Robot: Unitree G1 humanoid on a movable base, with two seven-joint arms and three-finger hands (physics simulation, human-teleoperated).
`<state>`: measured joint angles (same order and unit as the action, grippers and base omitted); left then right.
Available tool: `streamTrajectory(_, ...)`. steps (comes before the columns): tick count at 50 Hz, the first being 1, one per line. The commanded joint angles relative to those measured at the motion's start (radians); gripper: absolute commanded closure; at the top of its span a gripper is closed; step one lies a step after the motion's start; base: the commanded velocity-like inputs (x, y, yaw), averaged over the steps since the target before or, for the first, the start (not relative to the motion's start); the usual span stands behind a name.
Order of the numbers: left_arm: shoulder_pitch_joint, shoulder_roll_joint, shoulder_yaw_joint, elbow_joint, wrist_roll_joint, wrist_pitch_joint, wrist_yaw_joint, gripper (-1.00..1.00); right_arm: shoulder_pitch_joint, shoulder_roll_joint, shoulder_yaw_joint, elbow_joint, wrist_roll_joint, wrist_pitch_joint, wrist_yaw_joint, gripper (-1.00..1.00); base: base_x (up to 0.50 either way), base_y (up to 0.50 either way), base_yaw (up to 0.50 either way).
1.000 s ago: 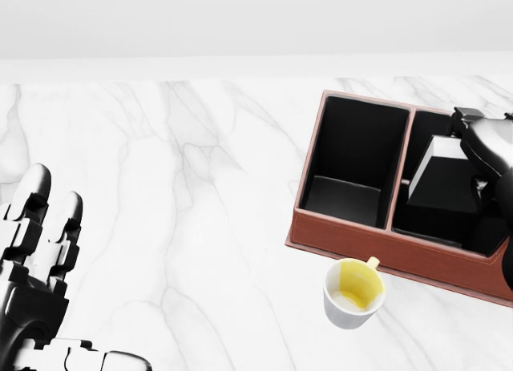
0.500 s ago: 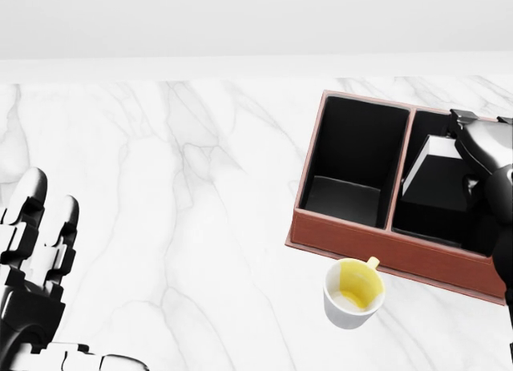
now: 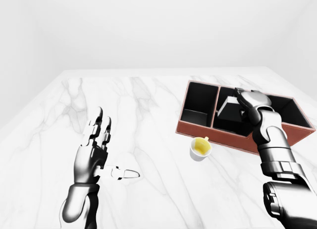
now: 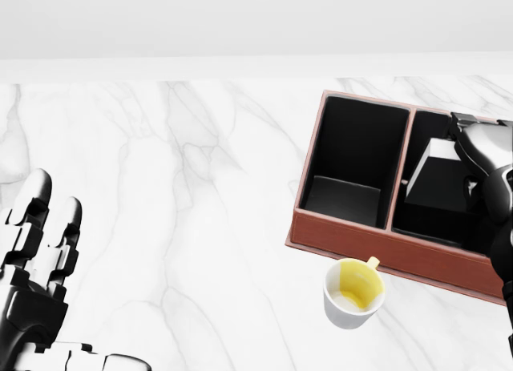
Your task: Pick up the book and place it in the caddy.
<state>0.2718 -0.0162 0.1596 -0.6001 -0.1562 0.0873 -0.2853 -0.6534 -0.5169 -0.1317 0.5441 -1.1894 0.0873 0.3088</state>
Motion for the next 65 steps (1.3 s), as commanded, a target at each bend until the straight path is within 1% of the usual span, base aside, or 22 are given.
streamTrajectory(1, 0.002, 0.0, -0.002, 0.006, 0.003, 0.0, 0.001, -1.0, -0.005, -0.005, -0.005, 0.02, -0.02, 0.0, -0.057, 1.0, 0.0, 0.0, 0.0)
streamTrajectory(13, 0.008, -0.002, 0.002, 0.012, 0.003, 0.0, -0.001, -1.0, -0.012, -0.001, 0.008, 0.102, -0.003, 0.0, -0.111, 1.0, 0.0, 0.0, 0.0)
streamTrajectory(33, 0.0, 0.001, 0.008, 0.043, 0.0, 0.0, -0.002, -1.0, -0.072, 0.0, 0.039, 0.247, 0.025, 0.0, -0.197, 1.0, 0.0, 0.0, 0.0)
streamTrajectory(43, -0.008, 0.003, 0.014, 0.053, -0.002, 0.0, -0.001, -1.0, -0.113, 0.006, 0.059, 0.324, 0.025, 0.0, -0.239, 1.0, 0.0, 0.0, 0.0)
streamTrajectory(51, -0.021, 0.006, 0.018, 0.084, 0.0, 0.0, 0.002, -1.0, -0.162, 0.002, 0.073, 0.425, 0.039, 0.0, -0.3, 1.0, 0.0, 0.0, 0.0)
streamTrajectory(57, -0.013, 0.005, 0.02, 0.076, 0.0, 0.0, 0.002, -1.0, -0.195, -0.002, 0.089, 0.503, 0.048, 0.0, -0.339, 1.0, 0.0, 0.0, 0.0)
streamTrajectory(65, -0.007, 0.003, 0.035, 0.081, -0.002, 0.0, -0.001, -1.0, -0.218, -0.006, 0.108, 0.552, 0.046, 0.0, -0.369, 1.0, 0.0, 0.0, 0.0)
